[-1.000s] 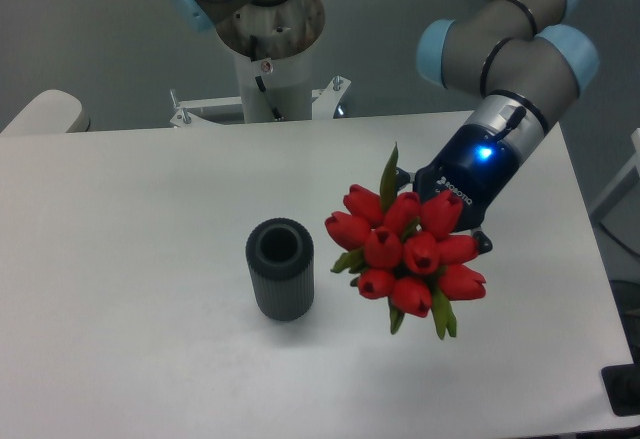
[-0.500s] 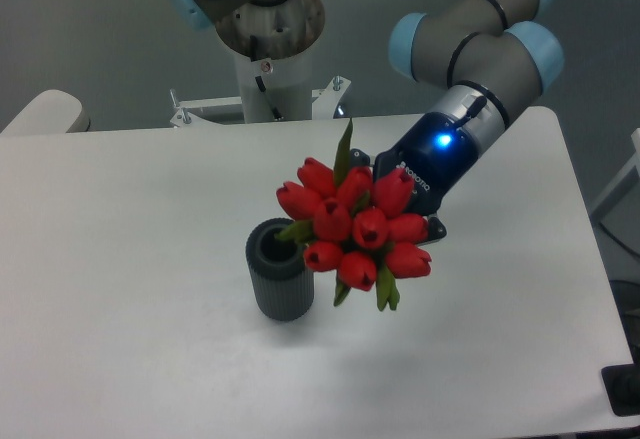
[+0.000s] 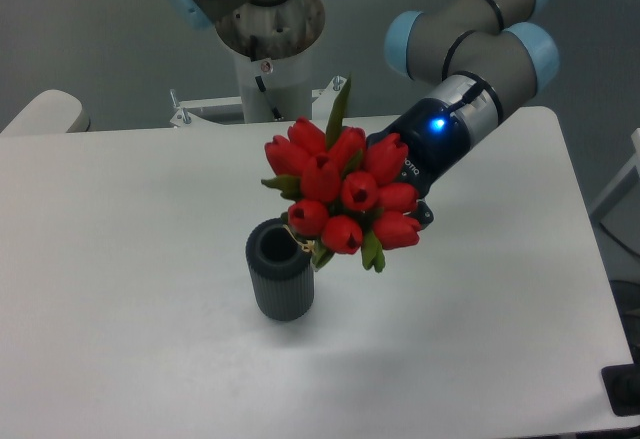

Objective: Insert the flowers into the vase
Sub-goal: 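Raise the tulips and position their stems above the vase opening, then lower the tulip stems down into the grey vase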

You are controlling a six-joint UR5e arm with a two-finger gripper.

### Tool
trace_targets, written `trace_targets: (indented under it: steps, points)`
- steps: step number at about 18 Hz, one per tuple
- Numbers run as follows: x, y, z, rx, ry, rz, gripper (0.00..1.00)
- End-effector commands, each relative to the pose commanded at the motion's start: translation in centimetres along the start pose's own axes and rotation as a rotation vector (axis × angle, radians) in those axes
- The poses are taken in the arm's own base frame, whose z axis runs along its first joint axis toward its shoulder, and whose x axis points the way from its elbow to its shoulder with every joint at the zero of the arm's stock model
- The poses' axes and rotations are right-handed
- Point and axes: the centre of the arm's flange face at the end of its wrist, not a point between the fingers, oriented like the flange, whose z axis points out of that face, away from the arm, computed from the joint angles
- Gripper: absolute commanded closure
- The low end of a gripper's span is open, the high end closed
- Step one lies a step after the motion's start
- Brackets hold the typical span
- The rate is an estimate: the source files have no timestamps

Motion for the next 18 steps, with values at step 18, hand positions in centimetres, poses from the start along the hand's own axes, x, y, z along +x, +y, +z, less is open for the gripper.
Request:
trace_targets:
  steps: [18]
  points:
    - [3.4, 4.2, -0.6, 0.006, -0.01, 0.051, 0.91]
